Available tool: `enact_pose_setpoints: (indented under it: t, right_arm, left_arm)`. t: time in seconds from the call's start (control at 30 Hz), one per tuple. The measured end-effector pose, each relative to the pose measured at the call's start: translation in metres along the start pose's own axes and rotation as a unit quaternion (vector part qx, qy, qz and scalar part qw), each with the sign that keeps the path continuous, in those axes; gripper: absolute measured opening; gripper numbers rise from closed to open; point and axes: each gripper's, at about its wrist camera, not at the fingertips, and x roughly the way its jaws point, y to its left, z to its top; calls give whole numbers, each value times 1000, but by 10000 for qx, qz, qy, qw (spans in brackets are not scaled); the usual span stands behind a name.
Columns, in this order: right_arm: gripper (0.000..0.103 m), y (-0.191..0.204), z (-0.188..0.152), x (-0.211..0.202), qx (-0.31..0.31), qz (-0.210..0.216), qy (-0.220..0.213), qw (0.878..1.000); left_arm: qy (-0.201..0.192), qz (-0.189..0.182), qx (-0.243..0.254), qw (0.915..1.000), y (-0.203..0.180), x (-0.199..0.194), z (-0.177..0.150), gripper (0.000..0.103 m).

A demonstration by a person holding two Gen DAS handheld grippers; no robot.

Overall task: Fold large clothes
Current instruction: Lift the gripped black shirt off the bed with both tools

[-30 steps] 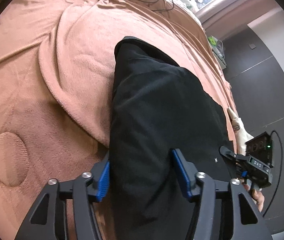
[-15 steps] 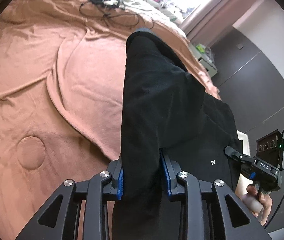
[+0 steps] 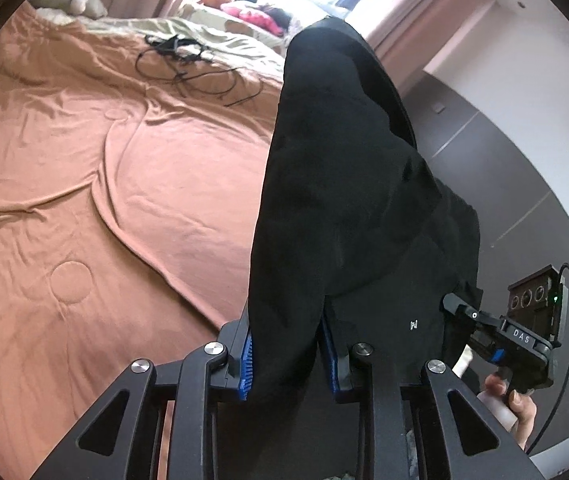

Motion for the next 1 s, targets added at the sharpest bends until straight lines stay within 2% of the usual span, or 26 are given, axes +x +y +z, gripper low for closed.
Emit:
enact_pose_setpoints:
  t: [0.23, 0.47, 0.73, 1.0]
  right_arm:
    - [13, 20, -10, -68, -205, -74, -363, 9991]
    - [13, 24, -13, -126, -327, -150, -710, 9968]
    - [13, 16, -16, -198, -455, -229, -1062, 9930]
    - [13, 2, -7, -264, -600, -520, -1416, 9867]
  left_arm:
    - [-217, -237, 182, 9993, -44, -34, -16, 28]
    - [-330, -476, 464, 9972, -100, -57, -31, 28]
    - [-382, -654, 757, 9942, -164, -69, -49, 28]
    - [-310, -929, 1050, 9896, -228, -59, -60, 28]
